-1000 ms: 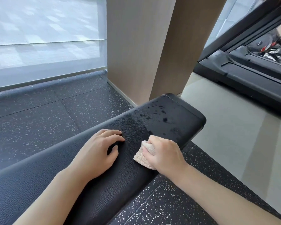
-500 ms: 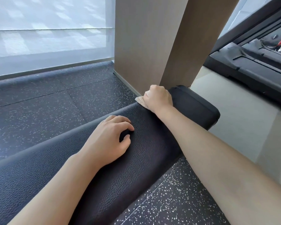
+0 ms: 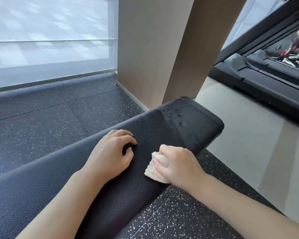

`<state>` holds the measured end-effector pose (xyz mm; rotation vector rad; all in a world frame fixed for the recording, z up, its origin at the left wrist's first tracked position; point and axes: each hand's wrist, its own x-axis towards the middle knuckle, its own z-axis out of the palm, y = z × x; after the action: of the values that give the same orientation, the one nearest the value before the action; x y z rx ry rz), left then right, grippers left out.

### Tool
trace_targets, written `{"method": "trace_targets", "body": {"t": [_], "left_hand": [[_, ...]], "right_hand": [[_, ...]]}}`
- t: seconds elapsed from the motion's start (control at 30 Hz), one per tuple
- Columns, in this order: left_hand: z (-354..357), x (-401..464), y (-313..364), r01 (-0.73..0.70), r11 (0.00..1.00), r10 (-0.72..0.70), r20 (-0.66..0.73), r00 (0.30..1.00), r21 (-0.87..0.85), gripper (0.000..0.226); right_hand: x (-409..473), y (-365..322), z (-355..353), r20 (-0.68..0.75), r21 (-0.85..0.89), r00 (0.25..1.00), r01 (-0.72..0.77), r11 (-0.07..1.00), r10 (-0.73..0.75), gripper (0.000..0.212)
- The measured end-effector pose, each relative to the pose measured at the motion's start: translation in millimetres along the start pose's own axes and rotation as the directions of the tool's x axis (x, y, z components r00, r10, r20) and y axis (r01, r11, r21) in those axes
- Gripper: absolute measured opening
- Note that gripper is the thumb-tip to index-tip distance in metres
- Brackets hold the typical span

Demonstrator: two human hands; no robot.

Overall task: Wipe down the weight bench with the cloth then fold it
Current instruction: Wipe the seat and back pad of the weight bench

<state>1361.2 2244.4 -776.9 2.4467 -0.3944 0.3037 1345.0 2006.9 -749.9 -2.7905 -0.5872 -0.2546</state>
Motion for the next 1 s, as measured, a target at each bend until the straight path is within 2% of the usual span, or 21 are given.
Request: {"method": "trace_targets", "body": {"t": [0.23, 0.4, 0.47, 0.63, 0.77, 0.83, 0.93, 1.0], "left_hand": [[-6.6, 0.1, -6.1, 0.033, 0.999, -0.033, -0.017, 0.999, 0.002, 0.027], [-8.5, 3.8, -7.6, 0.036, 0.999, -0.036, -0.008, 0.999, 0.014, 0.021], [-9.5, 4.4, -6.1, 0.041, 0.999, -0.041, -0.004, 0.999, 0.014, 0.020], [-6.4, 3.0, -6.3, 0.068, 0.998, -0.068, -0.033, 0.997, 0.009, 0.021], [-4.5, -2.9, -6.8, 0.071, 0.997, -0.070, -0.034, 0.997, 0.020, 0.024], [-5.6, -4.0, -6.8, 0.073, 0.997, -0.072, -0.024, 0.997, 0.031, 0.025], [-12.3, -16.3, -0.4, 0.082, 0.994, -0.083, 0.006, 0.997, 0.075, 0.030], [-19.0, -37.6, 6.8, 0.106, 0.990, -0.107, 0.004, 0.994, 0.092, 0.034]], "right_hand": [[144.6, 31.2, 20.4, -0.049, -0.035, 0.958, -0.286, 0.958, 0.284, 0.025], [160.5, 21.9, 28.2, -0.080, -0.021, 0.937, -0.342, 0.939, 0.340, 0.022], [131.8, 11.1, 23.0, -0.052, -0.006, 0.955, -0.291, 0.957, 0.291, 0.027], [17.5, -24.0, 8.1, -0.012, 0.010, 1.000, 0.024, 1.000, -0.024, 0.036], [-3.4, -16.0, 6.8, -0.018, 0.090, 0.994, 0.105, 0.990, -0.103, 0.039], [24.7, -4.9, 10.0, -0.005, 0.053, 0.999, 0.039, 0.998, -0.039, 0.035], [81.3, 11.5, 5.1, 0.017, -0.021, 0.983, -0.184, 0.983, 0.185, 0.026], [107.0, 11.1, 0.2, 0.047, -0.015, 0.945, -0.323, 0.946, 0.323, 0.029]]}}
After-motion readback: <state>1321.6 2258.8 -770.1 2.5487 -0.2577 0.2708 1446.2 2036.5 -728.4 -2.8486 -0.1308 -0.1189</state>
